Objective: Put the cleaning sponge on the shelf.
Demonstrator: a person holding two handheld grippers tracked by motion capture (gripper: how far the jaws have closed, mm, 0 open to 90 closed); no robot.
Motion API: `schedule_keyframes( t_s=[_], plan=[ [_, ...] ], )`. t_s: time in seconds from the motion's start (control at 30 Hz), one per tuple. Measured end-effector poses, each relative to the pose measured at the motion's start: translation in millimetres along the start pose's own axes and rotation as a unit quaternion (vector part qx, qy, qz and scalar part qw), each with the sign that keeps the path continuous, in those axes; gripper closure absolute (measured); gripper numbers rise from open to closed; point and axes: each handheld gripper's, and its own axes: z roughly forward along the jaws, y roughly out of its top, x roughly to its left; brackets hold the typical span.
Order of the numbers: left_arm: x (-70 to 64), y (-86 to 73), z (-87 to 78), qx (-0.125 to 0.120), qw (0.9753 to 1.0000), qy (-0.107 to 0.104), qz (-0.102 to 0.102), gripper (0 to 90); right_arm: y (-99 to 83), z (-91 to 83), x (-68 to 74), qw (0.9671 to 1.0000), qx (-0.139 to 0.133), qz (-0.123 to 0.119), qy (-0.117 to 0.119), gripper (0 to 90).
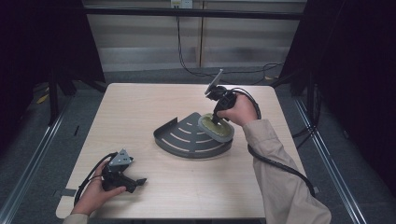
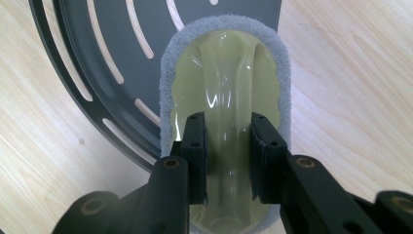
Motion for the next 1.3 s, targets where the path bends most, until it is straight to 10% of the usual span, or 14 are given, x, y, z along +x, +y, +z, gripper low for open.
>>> schedule_keyframes(
  t_s=[1.3],
  plan=[
    [-0.2, 0.0, -0.1, 0.000, 1.0000, 0.002, 0.000, 0.0, 12.7, 26.6, 3.0, 1.0000, 0.009, 0.001, 0.002, 71.2]
  ],
)
